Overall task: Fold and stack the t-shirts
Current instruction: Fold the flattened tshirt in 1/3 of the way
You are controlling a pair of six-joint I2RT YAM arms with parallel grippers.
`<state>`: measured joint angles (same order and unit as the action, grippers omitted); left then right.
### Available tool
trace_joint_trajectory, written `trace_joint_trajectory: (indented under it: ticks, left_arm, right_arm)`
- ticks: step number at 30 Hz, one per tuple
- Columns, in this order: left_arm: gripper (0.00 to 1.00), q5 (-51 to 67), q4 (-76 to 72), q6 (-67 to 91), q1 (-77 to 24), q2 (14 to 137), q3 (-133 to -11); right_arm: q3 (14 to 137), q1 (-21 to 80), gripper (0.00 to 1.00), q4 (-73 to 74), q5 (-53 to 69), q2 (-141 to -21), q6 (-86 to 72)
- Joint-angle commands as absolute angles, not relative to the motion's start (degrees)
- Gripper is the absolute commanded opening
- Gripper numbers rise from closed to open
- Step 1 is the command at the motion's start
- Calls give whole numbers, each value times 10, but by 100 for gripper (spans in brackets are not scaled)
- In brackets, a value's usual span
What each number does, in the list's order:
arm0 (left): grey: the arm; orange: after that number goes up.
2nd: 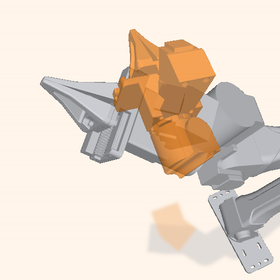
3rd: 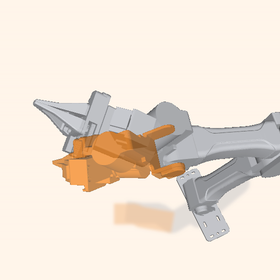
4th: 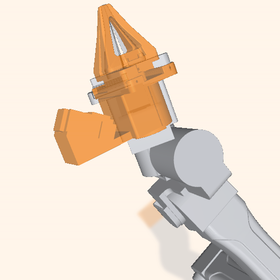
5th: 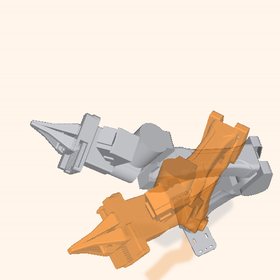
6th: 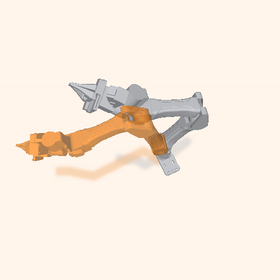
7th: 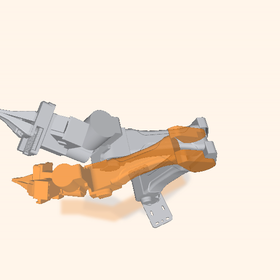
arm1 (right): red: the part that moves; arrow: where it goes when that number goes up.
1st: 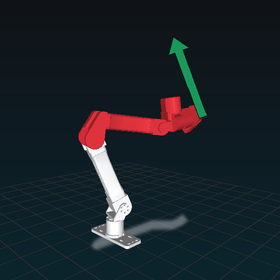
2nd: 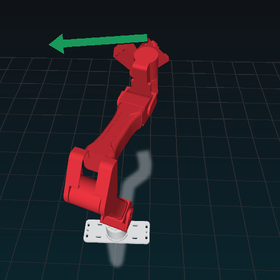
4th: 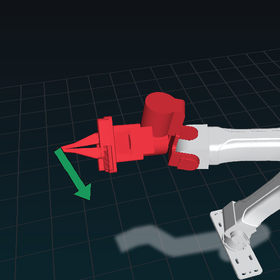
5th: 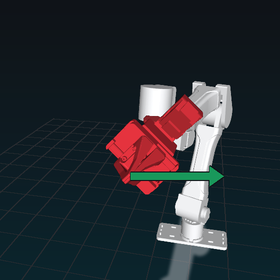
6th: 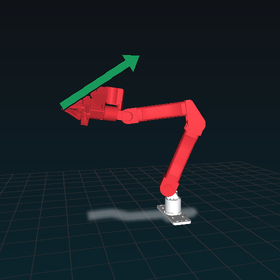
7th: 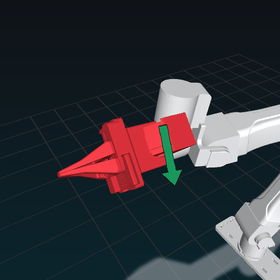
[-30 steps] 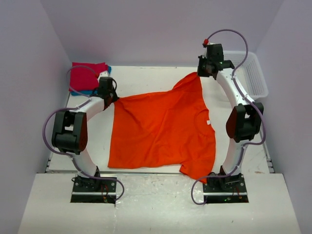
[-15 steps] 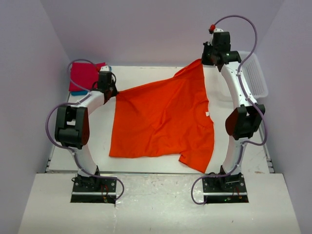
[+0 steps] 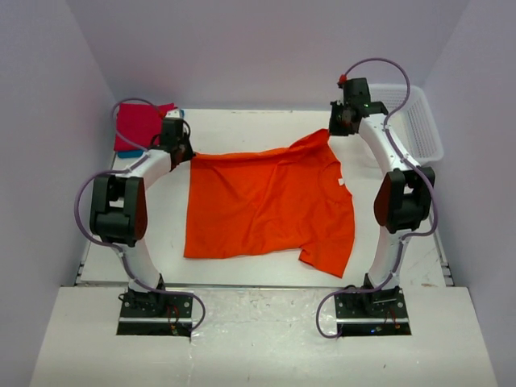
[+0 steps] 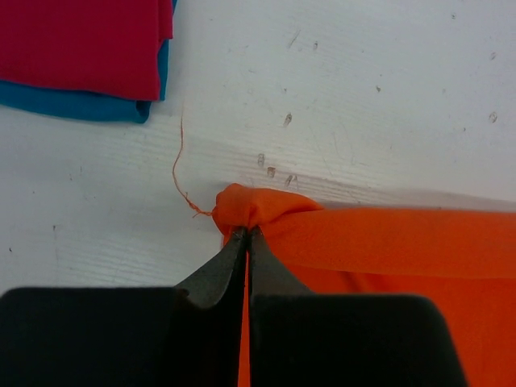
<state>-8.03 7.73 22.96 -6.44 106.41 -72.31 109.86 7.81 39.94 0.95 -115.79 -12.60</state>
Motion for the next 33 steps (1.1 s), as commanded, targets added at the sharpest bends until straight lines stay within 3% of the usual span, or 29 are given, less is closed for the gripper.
trace_joint_trajectory:
  ticks: [1, 16, 33]
  left_arm:
    - [0, -64, 85, 230, -60, 1022, -713]
    - [0, -64, 126, 253, -76, 937, -625]
    - [0, -78, 129, 272, -98, 927, -572]
  right_arm:
    - [1072, 76, 0, 399, 1, -1078, -146]
    - [860, 103, 0, 375, 1, -956, -184]
    - [744, 111, 0, 349, -46, -921, -215]
